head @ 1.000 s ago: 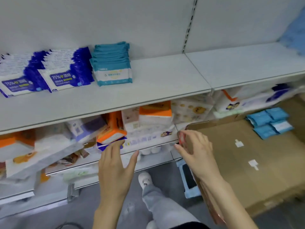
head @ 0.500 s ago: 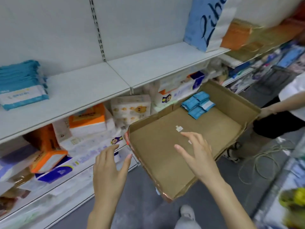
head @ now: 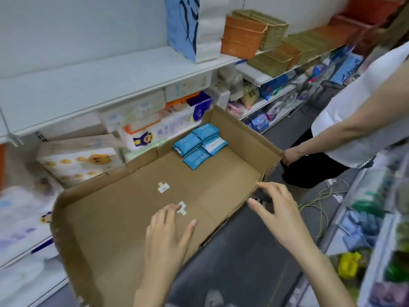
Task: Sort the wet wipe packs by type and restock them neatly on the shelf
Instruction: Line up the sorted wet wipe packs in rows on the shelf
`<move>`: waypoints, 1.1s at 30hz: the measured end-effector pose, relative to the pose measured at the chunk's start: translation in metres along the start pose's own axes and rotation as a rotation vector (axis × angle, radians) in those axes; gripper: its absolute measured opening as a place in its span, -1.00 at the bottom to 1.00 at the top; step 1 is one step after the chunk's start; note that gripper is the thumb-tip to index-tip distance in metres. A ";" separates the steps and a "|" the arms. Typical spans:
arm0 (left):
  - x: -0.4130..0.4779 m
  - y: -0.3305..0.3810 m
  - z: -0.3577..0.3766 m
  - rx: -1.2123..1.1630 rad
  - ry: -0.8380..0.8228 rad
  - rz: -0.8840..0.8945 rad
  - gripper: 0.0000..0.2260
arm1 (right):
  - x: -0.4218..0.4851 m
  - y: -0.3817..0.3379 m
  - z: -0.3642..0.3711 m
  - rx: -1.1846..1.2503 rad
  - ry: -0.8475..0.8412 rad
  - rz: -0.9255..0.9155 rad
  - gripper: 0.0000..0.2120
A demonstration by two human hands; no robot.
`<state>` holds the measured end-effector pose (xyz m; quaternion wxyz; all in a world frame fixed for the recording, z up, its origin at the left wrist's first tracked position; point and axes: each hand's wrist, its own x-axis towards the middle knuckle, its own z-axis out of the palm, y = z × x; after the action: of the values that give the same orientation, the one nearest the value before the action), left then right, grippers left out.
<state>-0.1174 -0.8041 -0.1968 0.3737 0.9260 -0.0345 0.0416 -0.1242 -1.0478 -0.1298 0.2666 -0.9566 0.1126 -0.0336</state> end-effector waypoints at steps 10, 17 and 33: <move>0.046 -0.002 0.086 0.068 -0.071 -0.283 -0.50 | 0.124 0.080 0.027 0.061 -0.266 -0.019 -0.59; 0.146 -0.030 0.174 -0.119 -0.078 -0.638 -0.59 | 0.231 0.107 0.093 0.004 -0.488 -0.025 -0.52; 0.348 -0.093 0.321 -0.573 0.313 -1.128 -0.44 | 0.466 0.148 0.259 0.156 -0.382 0.151 -0.29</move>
<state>0.2538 -0.9715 -0.4556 0.5711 0.6486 0.5018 -0.0374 0.3323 -1.1498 -0.4258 0.3582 -0.9109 0.1282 0.1597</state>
